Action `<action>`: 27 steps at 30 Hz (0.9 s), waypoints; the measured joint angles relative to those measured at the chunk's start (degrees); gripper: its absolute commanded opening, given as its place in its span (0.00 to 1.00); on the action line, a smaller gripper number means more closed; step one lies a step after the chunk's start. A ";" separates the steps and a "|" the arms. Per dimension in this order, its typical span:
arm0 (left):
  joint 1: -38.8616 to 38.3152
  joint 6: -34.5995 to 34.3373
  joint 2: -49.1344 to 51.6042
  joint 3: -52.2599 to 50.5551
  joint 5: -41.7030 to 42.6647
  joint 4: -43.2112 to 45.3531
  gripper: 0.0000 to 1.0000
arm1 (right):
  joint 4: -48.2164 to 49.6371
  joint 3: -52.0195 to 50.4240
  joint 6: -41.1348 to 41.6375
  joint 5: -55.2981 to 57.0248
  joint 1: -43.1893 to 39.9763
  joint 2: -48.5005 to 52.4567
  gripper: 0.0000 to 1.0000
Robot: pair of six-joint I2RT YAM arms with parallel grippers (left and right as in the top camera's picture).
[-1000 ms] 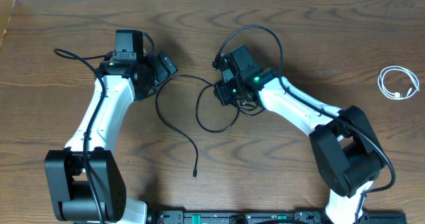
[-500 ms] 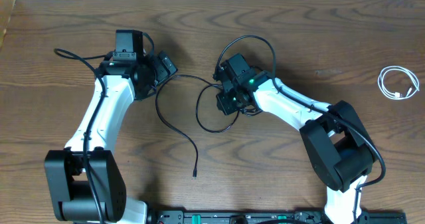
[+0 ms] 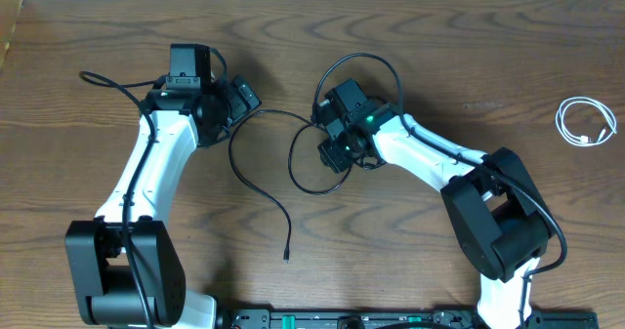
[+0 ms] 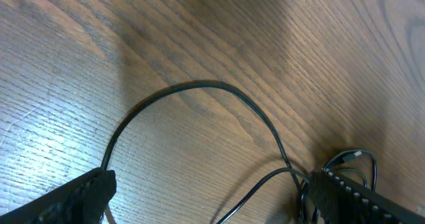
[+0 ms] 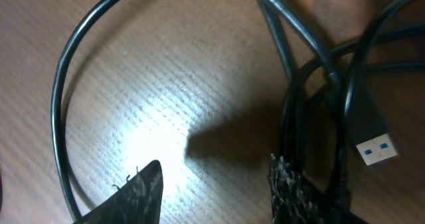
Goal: Untangle cables
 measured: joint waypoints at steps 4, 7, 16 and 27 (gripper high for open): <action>0.00 -0.02 0.00 0.00 0.00 0.00 0.98 | -6.27 2.84 -3.17 -0.57 0.00 0.02 0.50; 0.00 0.00 0.00 0.00 0.00 -0.02 0.98 | -8.76 5.14 -4.94 0.52 0.00 0.02 0.52; 0.00 0.00 0.00 0.00 0.00 0.00 0.98 | -10.34 5.95 -7.28 4.81 0.00 0.02 0.61; 0.00 0.00 0.00 0.00 0.00 0.00 0.98 | -13.35 5.95 -4.28 5.92 0.22 0.02 0.61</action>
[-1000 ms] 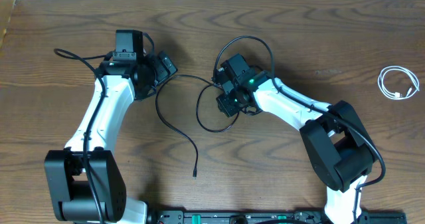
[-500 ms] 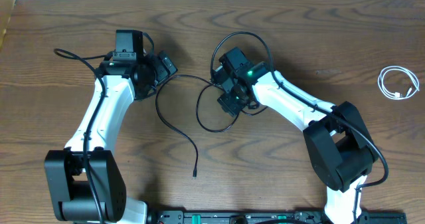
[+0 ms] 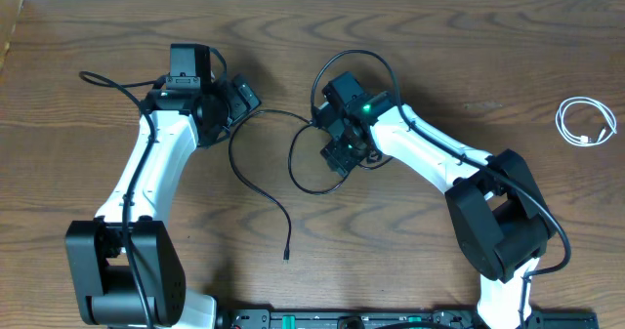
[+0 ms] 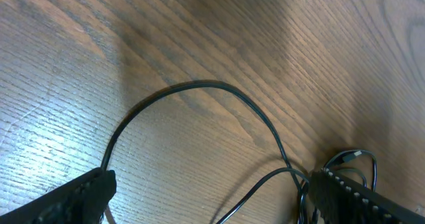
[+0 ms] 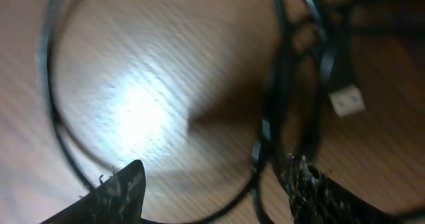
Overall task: Untangle cables
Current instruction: 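Hold black cable with right gripper while left gripper stays still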
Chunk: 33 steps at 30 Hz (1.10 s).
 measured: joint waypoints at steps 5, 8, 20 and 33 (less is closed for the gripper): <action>0.00 0.00 0.00 0.00 0.00 0.00 0.98 | -2.38 0.00 4.20 2.38 -0.07 0.00 0.59; 0.00 -0.02 0.00 0.00 0.00 0.00 0.98 | -3.04 0.00 5.29 2.56 -0.07 0.00 0.58; 0.00 0.00 0.00 0.00 0.00 0.00 0.98 | -1.99 0.00 8.46 -1.31 -0.07 0.00 0.35; 0.00 0.00 0.00 0.00 0.00 0.00 0.98 | -1.77 -0.07 11.23 0.48 -0.07 0.00 0.36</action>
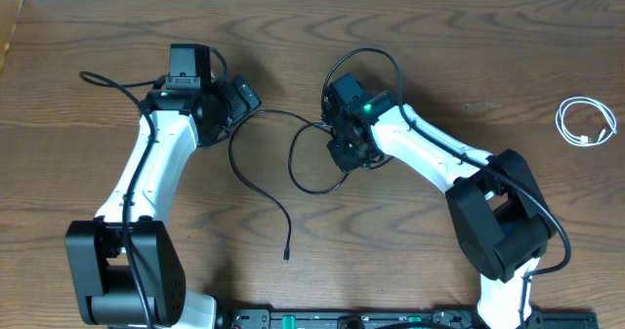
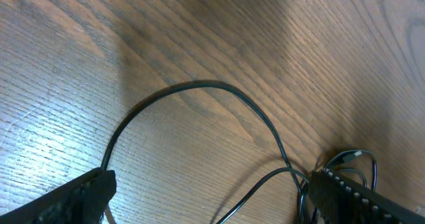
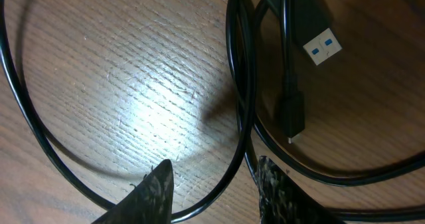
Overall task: Untangle cables
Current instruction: 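Hold black cable with right gripper while left gripper stays still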
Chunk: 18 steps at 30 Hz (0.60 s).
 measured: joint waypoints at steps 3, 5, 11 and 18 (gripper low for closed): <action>0.00 0.00 0.00 0.00 0.00 0.00 0.98 | 0.00 -0.39 0.22 0.02 0.00 0.00 0.34; 0.00 -0.02 0.00 0.00 0.00 0.00 0.98 | 0.00 -0.68 0.68 0.09 0.00 0.00 0.33; 0.00 -0.02 0.00 0.00 0.00 0.00 0.98 | 0.22 -0.76 1.68 0.24 0.00 0.02 0.20; 0.00 -0.02 0.00 0.00 0.00 0.00 0.98 | 0.72 -0.76 1.97 1.14 0.00 0.02 0.13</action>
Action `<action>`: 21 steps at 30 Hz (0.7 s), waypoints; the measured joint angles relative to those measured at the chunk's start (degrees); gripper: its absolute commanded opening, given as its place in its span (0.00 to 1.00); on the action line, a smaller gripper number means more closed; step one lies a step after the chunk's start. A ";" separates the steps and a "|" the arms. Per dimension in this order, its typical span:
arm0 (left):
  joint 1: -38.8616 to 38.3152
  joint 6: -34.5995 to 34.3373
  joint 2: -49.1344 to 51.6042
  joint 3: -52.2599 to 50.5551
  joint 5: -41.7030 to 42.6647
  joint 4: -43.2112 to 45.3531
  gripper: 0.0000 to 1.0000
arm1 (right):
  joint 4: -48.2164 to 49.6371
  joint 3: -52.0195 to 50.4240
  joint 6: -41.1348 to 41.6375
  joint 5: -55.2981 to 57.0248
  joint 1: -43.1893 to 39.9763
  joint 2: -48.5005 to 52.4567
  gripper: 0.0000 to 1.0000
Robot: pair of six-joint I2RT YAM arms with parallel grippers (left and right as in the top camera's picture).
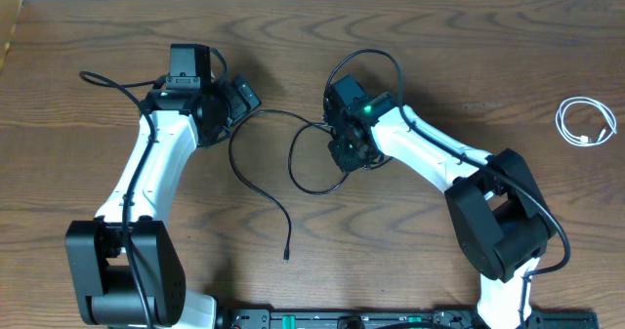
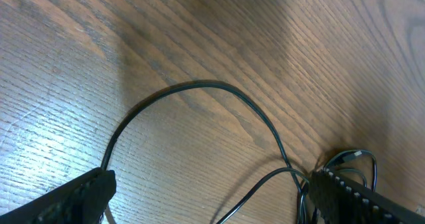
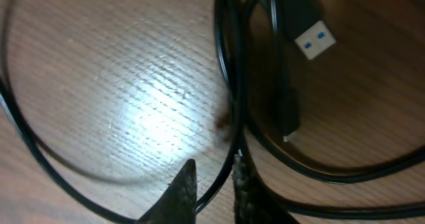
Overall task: Untangle cables
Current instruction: 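Hold black cable with right gripper while left gripper stays still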
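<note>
A black cable [image 1: 256, 176] lies looped on the wooden table, with a tangle of loops [image 1: 314, 163] at its right. My right gripper [image 1: 344, 153] sits low over that tangle. In the right wrist view the right gripper [image 3: 214, 174] has its fingertips nearly together, with one black strand [image 3: 226, 71] pinched between them. A blue-tongued USB plug [image 3: 315, 39] lies just beyond. My left gripper [image 1: 240, 99] stands open at the cable's left arc [image 2: 199, 84]. In the left wrist view nothing lies between the left gripper's [image 2: 209, 187] fingers.
A coiled white cable [image 1: 586, 122] lies apart at the far right. The black cable's free end [image 1: 286, 255] trails toward the table's front. Another thin black lead [image 1: 103, 78] runs off the left arm at the back left.
My right gripper's fingers have drawn together around a black strand of the tangle, and the camera has shifted slightly. The left arm and the cable's left arc have not moved.
My right gripper was open, low over the tangle beside the USB plug. It then shifted over the loops, blurred, and settled with a strand between its open fingers. Now the fingers pinch that strand. The left gripper stayed open and still throughout.
</note>
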 measured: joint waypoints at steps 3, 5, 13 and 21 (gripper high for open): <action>0.00 0.00 0.00 0.00 0.00 0.00 0.98 | 0.00 0.00 0.02 1.66 0.00 0.02 0.14; 0.00 0.00 0.00 0.00 0.00 0.00 0.98 | 0.00 0.00 0.07 2.29 0.00 0.02 0.24; 0.00 0.02 0.00 0.00 0.00 0.00 0.98 | 0.50 -0.11 1.16 0.20 0.02 0.02 0.36; 0.00 0.02 0.00 0.00 0.00 0.00 0.98 | 0.61 -0.15 1.57 -4.48 0.35 0.02 0.26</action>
